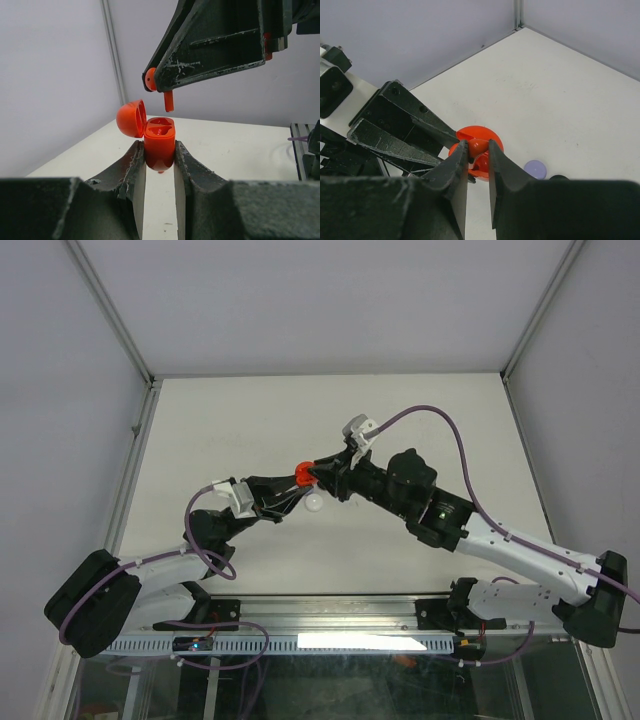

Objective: Insert the wireless bluetooth earbuds into the charging case
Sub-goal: Place the earbud in the charging case.

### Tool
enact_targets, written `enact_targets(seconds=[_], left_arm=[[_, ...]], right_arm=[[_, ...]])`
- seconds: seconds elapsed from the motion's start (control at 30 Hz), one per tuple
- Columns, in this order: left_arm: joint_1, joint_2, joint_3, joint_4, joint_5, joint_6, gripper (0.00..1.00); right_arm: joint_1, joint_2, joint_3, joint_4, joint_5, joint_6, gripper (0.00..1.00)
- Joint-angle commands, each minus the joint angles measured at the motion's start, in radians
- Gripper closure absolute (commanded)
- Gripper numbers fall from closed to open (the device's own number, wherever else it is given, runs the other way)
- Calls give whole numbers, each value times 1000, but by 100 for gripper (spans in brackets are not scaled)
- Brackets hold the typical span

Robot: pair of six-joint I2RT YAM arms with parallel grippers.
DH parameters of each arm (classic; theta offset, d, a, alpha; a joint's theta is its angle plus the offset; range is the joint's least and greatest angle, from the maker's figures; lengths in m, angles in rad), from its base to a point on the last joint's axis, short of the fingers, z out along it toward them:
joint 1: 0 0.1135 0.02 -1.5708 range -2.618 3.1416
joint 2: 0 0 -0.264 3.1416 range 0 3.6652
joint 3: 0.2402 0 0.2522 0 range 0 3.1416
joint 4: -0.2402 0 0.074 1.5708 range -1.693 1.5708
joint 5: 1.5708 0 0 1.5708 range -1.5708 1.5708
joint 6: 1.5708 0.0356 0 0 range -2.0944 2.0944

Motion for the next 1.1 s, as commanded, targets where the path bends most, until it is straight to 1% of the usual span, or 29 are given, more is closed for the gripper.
enact_targets(seconds=[0.0,0.3,0.47,0.57,0.8,0.97,1.07], left_arm=[[-8,1,29,70,27,-24,100],[-9,2,26,84,4,-37,100],[-8,10,27,94,-10,-47,100],[-9,10,22,110,-27,-59,100],[-8,6,12,122,-68,-86,100],[-8,1,0,96,-77,-79,100],[-8,-2,-29,85,-101,-72,100]], right_arm=[[3,15,-5,74,4,10,86],[3,17,-12,60,0,14,86],[4,34,-2,44,-24,21,83],[4,41,-6,42,-5,24,81],[5,58,3,25,18,27,71],[5,50,24,8,42,34,55],[4,29,32,-4,76,27,47]])
